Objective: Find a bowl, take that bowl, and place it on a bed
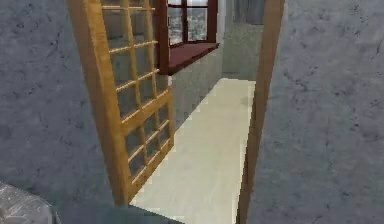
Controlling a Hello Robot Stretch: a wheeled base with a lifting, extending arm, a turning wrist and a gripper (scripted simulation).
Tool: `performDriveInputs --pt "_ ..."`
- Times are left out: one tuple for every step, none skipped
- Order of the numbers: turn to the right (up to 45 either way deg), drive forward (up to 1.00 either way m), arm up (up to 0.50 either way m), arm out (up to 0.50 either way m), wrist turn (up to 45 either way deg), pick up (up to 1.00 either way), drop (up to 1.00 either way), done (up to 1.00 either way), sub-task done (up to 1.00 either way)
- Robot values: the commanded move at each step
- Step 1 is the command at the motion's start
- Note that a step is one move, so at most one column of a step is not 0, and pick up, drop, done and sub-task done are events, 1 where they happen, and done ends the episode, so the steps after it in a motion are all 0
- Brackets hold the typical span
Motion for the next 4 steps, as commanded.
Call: performDriveInputs --pt "6.0 0.00 0.00 0.00 0.0 0.00 0.00 0.00 0.00" --pt "0.0 0.95 0.00 0.00 0.0 0.00 0.00 0.00 0.00" --pt "9.0 0.00 0.00 0.00 0.0 0.00 0.00 0.00 0.00" --pt "3.0 0.00 0.00 0.00 0.0 0.00 0.00 0.00 0.00"
